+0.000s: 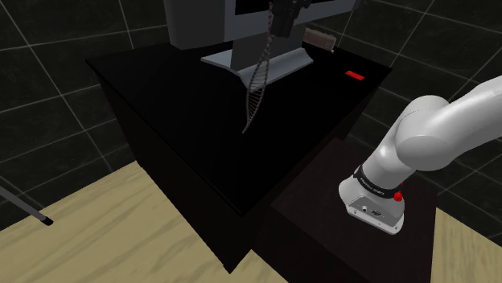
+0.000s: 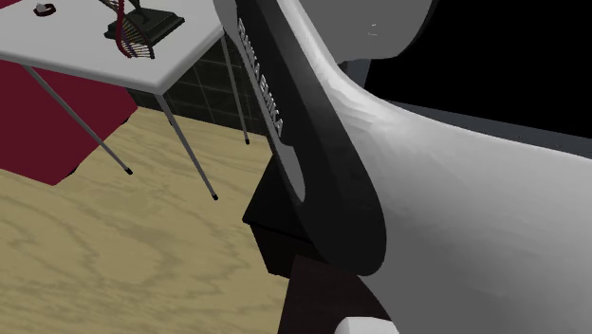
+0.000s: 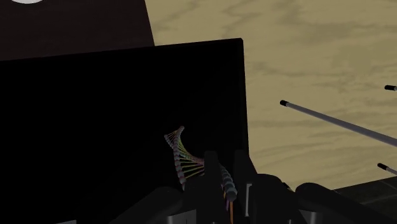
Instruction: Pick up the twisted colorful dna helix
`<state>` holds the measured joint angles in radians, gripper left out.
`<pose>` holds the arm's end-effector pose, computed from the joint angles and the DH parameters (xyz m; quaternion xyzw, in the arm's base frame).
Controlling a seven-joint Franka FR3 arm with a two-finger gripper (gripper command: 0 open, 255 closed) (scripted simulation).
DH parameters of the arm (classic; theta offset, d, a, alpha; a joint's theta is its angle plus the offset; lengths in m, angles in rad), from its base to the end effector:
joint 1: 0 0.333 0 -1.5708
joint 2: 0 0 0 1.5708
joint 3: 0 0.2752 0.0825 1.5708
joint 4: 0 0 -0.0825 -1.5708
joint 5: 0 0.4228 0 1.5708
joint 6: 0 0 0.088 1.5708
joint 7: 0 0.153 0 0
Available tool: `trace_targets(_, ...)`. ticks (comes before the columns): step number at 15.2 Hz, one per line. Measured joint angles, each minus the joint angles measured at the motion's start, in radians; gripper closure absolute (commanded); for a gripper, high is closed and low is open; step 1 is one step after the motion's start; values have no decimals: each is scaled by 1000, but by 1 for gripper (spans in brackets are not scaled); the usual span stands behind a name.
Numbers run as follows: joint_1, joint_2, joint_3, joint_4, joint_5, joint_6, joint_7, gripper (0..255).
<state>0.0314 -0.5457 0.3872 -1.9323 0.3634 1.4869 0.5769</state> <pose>0.3696 0.2623 0.6052 -0.9929 0.0803 0.0099 0.0868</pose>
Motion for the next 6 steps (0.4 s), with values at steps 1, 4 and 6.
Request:
trace_targets(1,-1,6,0,18,-1,-11,5,255)
trace_targets(4,-4,22,-4,73,-7,-49,14,255)
trace_targets(6,-5,35,-4,106,-10,-70,21,255)
